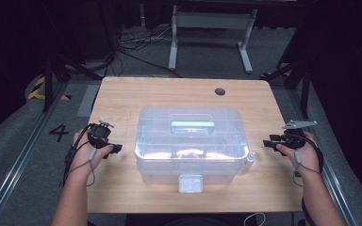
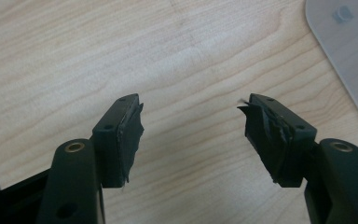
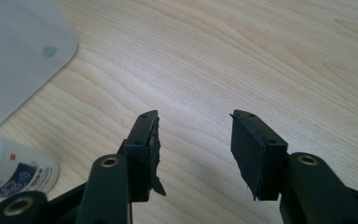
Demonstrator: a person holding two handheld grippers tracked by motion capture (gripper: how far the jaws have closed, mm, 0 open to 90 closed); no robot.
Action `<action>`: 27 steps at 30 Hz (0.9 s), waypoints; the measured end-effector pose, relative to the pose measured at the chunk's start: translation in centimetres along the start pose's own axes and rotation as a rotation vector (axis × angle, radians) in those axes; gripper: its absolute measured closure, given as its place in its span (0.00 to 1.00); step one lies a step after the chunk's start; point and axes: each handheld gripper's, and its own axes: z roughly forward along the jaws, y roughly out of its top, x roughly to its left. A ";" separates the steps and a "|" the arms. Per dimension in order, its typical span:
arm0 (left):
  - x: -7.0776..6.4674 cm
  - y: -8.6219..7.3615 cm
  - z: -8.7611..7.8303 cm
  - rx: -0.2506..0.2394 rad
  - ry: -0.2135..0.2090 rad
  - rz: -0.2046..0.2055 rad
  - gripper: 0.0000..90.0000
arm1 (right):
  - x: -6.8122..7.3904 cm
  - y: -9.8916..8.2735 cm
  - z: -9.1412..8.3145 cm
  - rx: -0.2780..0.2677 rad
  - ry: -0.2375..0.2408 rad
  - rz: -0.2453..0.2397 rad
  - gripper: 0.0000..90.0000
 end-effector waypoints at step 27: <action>0.2 0.5 -2.5 -0.081 -0.081 0.059 0.31 | 0.5 0.3 -1.0 0.018 -0.015 0.017 0.53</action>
